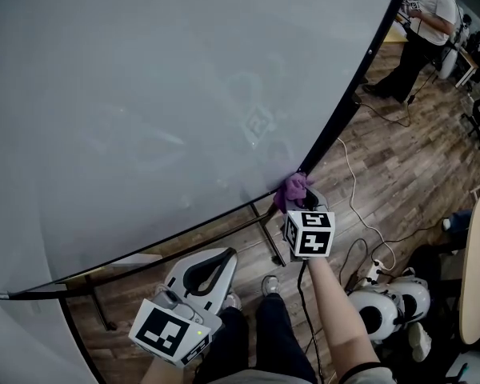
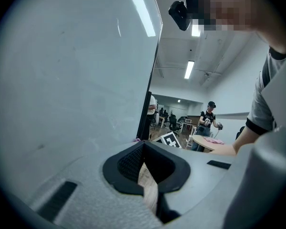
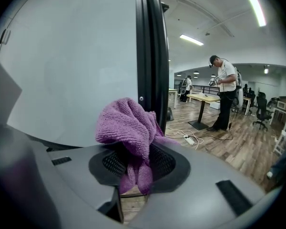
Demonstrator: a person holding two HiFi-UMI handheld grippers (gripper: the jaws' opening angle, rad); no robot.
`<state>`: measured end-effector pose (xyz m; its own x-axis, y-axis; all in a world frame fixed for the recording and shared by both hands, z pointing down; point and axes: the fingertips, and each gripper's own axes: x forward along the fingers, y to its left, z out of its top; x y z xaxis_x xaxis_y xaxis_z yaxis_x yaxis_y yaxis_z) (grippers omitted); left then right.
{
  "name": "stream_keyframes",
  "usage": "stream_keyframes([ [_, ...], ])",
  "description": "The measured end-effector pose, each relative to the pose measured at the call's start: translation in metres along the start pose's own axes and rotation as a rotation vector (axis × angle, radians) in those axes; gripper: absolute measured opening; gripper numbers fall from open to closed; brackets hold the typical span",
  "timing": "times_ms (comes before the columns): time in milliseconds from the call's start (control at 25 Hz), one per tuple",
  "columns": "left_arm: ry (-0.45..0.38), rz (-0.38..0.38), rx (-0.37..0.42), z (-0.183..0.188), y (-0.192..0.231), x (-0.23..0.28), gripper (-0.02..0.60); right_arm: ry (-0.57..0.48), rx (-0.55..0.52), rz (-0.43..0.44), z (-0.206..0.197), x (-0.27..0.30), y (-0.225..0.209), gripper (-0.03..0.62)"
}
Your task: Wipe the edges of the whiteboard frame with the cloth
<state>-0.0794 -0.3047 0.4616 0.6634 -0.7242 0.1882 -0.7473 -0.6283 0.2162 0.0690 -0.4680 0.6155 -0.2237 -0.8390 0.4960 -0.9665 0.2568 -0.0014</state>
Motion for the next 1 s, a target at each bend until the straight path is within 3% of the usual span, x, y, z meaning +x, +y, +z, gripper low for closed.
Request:
stream_keyframes([
  [400, 0.012, 0.014, -0.015, -0.006, 0.007, 0.005, 0.017, -0.002, 0.004, 0.009, -0.008, 0.005, 0.003, 0.104],
  [1000, 0.005, 0.025, -0.011, -0.003, 0.009, -0.001, 0.018, 0.112, -0.034, -0.009, -0.039, 0.016, 0.006, 0.106],
])
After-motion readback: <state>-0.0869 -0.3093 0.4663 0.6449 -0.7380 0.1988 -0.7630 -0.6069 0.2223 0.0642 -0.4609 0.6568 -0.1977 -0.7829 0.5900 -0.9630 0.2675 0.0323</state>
